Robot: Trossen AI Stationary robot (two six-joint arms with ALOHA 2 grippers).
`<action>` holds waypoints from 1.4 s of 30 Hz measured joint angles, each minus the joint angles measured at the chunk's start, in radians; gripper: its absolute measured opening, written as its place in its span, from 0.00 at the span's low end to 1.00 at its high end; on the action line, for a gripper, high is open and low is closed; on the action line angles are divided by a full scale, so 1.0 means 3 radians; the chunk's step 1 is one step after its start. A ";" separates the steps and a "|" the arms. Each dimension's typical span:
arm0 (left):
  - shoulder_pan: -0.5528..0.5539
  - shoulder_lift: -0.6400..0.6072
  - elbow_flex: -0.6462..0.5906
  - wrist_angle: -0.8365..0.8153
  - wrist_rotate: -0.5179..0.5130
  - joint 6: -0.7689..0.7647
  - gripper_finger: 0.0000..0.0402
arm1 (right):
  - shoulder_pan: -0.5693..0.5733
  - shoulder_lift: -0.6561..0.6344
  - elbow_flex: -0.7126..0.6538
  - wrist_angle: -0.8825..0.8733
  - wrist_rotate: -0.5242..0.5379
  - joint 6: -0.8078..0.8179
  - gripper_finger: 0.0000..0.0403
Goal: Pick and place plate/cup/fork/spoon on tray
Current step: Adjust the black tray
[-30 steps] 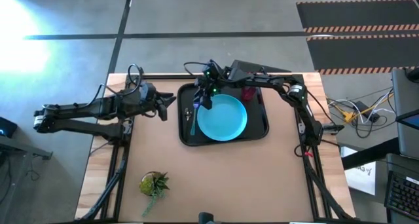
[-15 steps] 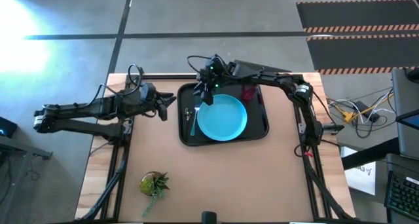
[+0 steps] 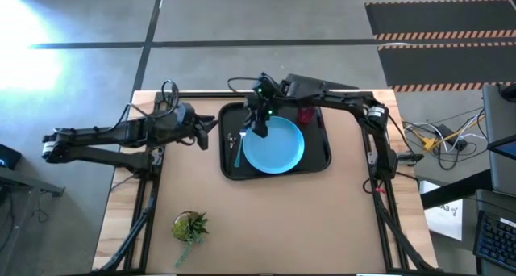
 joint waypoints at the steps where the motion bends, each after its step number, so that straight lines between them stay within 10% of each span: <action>1: 0.0001 0.0021 0.0000 -0.0016 -0.0001 0.0001 0.22 | 0.0030 -0.0019 0.0006 -0.0083 0.0000 -0.0014 0.12; 6: 0.0001 0.0192 0.0000 -0.0201 -0.0003 0.0002 0.22 | 0.0271 -0.0316 0.0023 -0.0340 0.0190 -0.0116 0.03; 13: 0.0006 0.0486 -0.0001 -0.0292 -0.0344 -0.0005 0.22 | 0.0860 -0.1023 0.0027 -0.1307 0.2232 -0.0108 0.02; 20: 0.0241 0.0796 -0.0001 -0.0505 -0.0673 -0.0009 0.11 | 0.1199 -0.1663 -0.0018 -0.2054 0.2960 0.0725 0.02; 42: 0.1326 0.2332 0.0033 0.0352 0.0360 0.0516 0.00 | 0.1784 -0.2100 -0.0030 -0.2158 0.3493 0.1095 0.02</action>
